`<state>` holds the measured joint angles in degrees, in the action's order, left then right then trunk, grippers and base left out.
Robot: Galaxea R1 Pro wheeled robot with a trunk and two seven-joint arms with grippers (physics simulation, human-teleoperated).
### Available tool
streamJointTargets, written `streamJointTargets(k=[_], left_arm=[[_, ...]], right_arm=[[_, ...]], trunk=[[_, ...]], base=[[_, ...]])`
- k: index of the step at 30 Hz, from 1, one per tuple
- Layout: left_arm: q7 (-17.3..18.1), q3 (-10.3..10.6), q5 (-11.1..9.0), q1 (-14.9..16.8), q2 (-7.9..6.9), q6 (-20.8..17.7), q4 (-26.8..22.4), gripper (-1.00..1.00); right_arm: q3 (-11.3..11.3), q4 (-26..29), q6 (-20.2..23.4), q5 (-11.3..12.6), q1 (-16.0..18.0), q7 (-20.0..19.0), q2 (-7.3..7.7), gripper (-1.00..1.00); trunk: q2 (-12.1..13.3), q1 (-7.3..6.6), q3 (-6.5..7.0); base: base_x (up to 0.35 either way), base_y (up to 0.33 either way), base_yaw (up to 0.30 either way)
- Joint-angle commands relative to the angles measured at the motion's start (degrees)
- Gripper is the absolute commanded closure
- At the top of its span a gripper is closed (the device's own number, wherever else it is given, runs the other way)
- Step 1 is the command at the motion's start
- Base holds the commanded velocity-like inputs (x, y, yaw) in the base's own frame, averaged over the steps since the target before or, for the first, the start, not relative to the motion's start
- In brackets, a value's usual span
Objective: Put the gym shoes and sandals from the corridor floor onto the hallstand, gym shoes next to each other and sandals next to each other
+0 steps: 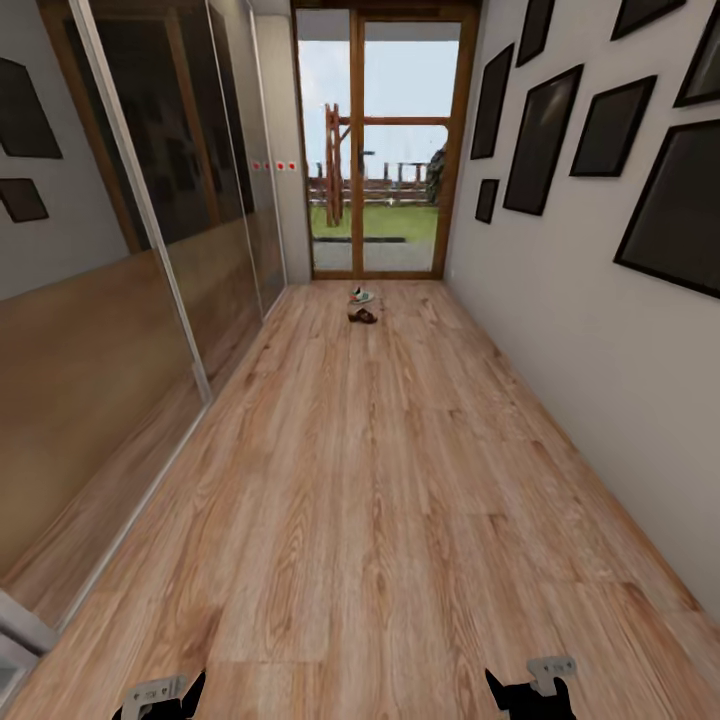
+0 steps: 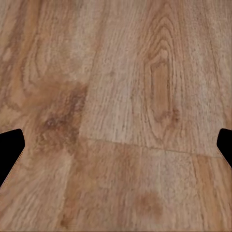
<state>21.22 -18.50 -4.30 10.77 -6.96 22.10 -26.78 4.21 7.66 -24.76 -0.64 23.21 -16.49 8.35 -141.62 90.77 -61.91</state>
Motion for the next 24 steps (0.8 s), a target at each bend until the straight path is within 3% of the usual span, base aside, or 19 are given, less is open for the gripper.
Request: streamJointTargets(k=[1, 24], left_arm=[[0.6, -0.2, -0.4, 0.0, 0.02, 0.0, 0.1, -1.0], [0.6, -0.2, -0.4, 0.0, 0.02, 0.0, 0.0, -1.0]], right_arm=[[0.5, -0.1, -0.1, -0.1, 0.0, -0.5, 0.0, -1.0], [0.5, 0.0, -0.1, -0.1, 0.0, -0.5, 0.0, -1.0]], trunk=[[0.0, 0.02, -0.05], [0.0, 0.02, -0.05]], base=[[0.337, 0.0, 0.0], [0.337, 0.0, 0.0]])
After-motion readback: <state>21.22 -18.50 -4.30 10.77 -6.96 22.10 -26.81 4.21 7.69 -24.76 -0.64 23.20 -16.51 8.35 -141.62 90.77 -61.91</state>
